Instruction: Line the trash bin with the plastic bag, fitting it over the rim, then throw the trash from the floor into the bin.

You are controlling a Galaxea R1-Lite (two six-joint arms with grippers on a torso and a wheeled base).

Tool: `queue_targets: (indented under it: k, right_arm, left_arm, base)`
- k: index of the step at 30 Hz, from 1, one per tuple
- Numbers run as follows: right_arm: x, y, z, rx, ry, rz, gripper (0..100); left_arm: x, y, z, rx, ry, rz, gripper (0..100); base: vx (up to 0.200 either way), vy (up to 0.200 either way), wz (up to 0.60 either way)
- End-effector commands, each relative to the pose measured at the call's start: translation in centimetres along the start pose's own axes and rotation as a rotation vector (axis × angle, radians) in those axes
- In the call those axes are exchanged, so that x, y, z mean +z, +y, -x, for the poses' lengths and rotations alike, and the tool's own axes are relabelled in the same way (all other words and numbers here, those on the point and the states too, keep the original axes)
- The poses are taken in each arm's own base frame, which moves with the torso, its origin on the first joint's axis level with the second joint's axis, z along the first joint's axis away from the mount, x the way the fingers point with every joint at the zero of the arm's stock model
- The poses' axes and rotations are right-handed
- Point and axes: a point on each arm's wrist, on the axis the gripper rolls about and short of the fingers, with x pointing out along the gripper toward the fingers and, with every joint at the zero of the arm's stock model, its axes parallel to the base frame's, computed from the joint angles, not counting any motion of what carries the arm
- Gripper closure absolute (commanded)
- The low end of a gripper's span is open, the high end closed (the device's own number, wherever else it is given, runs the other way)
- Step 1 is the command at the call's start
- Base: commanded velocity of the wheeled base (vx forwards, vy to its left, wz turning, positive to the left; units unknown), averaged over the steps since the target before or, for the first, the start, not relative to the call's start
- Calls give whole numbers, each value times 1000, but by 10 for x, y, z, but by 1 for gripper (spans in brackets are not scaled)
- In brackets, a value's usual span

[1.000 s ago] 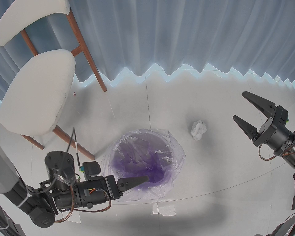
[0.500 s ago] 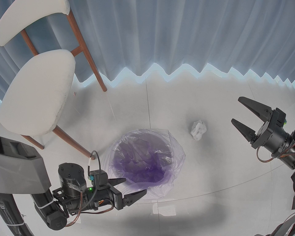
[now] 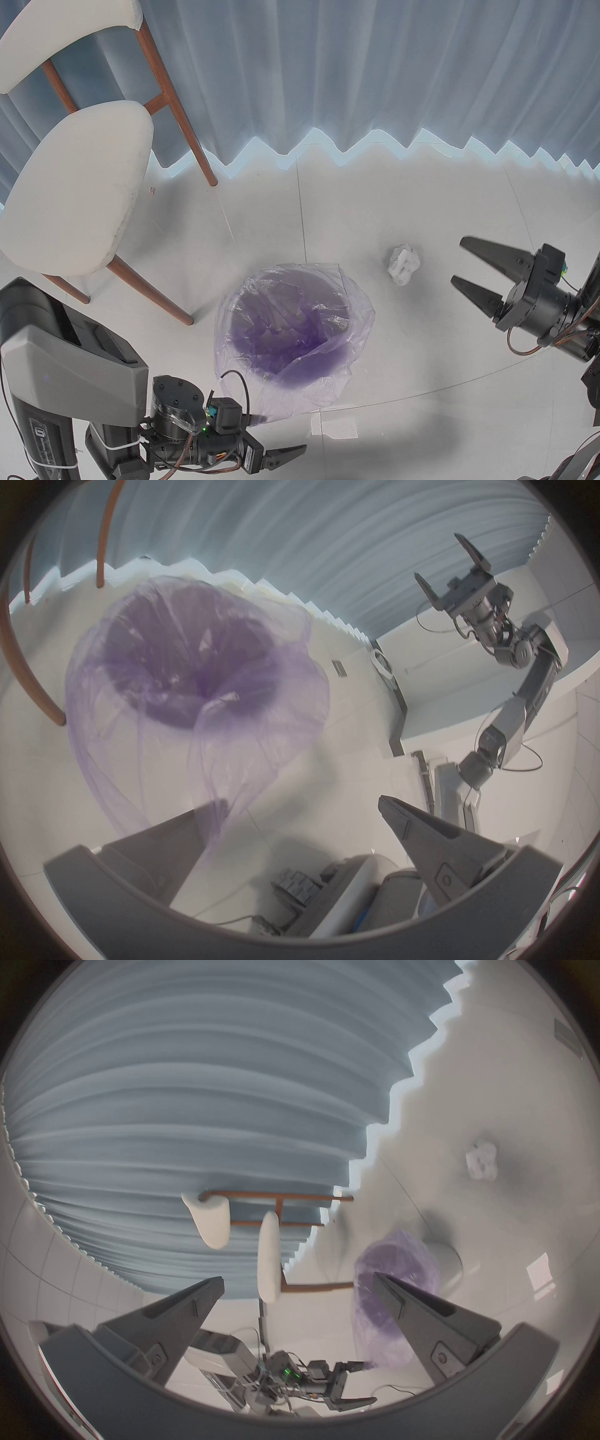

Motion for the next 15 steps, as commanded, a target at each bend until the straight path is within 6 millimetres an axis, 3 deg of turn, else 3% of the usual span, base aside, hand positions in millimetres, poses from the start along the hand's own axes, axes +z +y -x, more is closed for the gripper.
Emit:
queue_targets:
  k: [1,2,3,7,11,15]
  right_arm:
    - [-26,-40,-15,-146,127,129,0]
    - [-26,-40,-15,-146,127,129,0]
    - [-30,-61,-27,-254,123,218,0]
    - [-34,-92,-58,-400,115,302,0]
    - [-42,-98,-74,-425,190,304,0]
    - [-33,-89,-93,-478,274,280,0]
  left_arm:
    - [-20,-9,-5,-19,103,-20,0]
    - [-20,-9,-5,-19,103,-20,0]
    - [-20,-9,-6,-21,100,-21,0]
    - [-18,-8,-8,-21,91,-22,0]
    - [-17,-9,-11,-26,84,-28,0]
    - [-13,-9,-15,-28,62,-33,0]
  base:
    - [0,0,0]
    - [0,0,0]
    - [0,0,0]
    - [0,0,0]
    - [0,0,0]
    - [0,0,0]
